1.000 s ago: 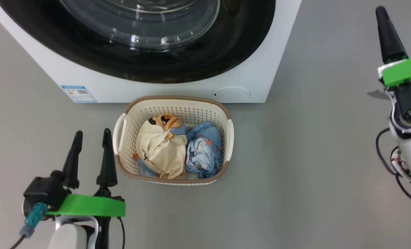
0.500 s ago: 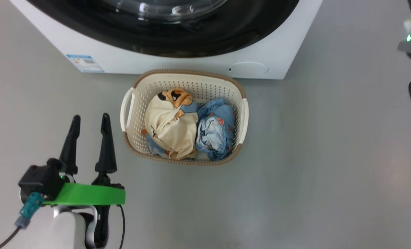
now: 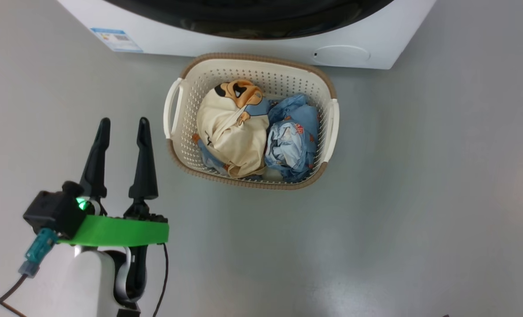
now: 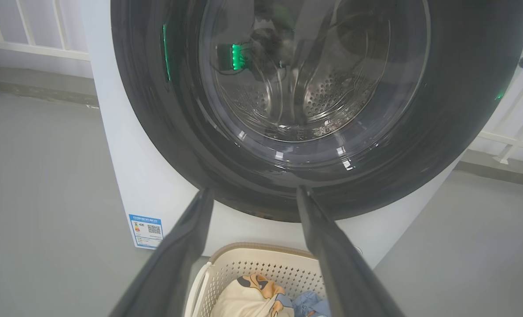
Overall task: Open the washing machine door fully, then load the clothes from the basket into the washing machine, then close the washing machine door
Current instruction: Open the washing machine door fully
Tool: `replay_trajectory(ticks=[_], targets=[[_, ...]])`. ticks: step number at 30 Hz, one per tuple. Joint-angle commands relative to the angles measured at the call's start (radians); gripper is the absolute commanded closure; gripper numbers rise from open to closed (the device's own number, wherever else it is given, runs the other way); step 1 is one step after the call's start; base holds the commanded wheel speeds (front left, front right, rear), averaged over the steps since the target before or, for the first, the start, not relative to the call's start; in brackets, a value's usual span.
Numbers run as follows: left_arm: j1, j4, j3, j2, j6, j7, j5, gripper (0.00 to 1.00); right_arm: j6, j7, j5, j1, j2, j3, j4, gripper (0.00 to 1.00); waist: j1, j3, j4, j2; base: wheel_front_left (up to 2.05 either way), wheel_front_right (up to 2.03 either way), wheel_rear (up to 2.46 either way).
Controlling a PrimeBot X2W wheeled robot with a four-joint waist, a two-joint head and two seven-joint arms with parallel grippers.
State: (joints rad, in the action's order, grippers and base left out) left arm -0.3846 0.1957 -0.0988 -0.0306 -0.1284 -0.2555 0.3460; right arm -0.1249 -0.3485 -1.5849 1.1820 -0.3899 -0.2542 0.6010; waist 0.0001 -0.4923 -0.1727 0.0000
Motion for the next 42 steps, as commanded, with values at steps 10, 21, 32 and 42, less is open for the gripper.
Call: replay_trajectory(ticks=[10, 21, 32, 42], targets=[[-0.025, -0.032, 0.014, -0.020, 0.003, -0.006, 0.039, 0.00, -0.006, -0.067, -0.006, 0.101, 0.026, -0.025, 0.006, 1.00, -0.0001, -0.047, -0.044, 0.0000, 0.00, 0.00, 0.00], [-0.035, -0.027, -0.010, -0.020, 0.013, -0.006, 0.054, 0.00, -0.006, -0.122, 0.018, 0.161, 0.037, -0.063, 0.048, 1.00, -0.0001, -0.059, -0.077, 0.0000, 0.00, 0.00, 0.00], [-0.008, -0.010, 0.001, -0.020, 0.019, -0.006, 0.044, 0.00, -0.006, -0.173, 0.004, 0.073, 0.053, -0.093, 0.048, 1.00, -0.0001, 0.015, -0.070, 0.0000, 0.00, 0.00, 0.00], [0.065, 0.012, 0.046, -0.020, 0.009, -0.006, 0.003, 0.00, -0.006, -0.247, -0.028, -0.106, 0.080, -0.127, 0.005, 1.00, -0.0001, 0.155, -0.047, 0.0000, 0.00, 0.00, 0.00]])
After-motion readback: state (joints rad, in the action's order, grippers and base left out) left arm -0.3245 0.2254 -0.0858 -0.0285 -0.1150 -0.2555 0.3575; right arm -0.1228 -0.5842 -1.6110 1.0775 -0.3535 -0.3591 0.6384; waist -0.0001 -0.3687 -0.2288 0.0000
